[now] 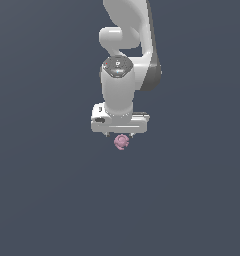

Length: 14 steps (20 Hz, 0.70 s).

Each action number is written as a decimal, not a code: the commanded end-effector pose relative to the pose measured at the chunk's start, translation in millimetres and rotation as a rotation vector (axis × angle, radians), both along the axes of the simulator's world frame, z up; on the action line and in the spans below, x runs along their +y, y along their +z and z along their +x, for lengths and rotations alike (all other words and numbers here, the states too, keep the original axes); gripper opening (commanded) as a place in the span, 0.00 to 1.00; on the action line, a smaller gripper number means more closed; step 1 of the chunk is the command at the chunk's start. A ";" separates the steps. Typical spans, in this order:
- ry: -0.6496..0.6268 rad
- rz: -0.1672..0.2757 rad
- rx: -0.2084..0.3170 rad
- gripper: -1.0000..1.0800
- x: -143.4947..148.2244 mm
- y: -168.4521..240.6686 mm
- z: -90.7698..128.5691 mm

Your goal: Pick up the object and move it to a goal position.

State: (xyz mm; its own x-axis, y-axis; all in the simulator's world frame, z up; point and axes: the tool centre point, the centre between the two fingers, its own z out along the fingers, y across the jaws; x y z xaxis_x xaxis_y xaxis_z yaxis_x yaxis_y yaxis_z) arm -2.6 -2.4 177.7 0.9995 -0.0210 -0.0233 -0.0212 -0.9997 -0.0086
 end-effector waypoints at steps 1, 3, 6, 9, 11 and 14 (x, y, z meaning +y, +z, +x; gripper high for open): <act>0.000 0.000 0.000 0.96 0.0 0.0 0.0; 0.000 -0.001 -0.004 0.96 -1.8 0.7 0.9; 0.001 -0.007 -0.022 0.96 -10.9 4.5 5.6; 0.008 -0.014 -0.040 0.96 -20.1 9.2 10.3; 0.013 -0.015 -0.043 0.96 -22.1 10.6 11.5; 0.013 -0.015 -0.042 0.96 -21.7 10.5 11.3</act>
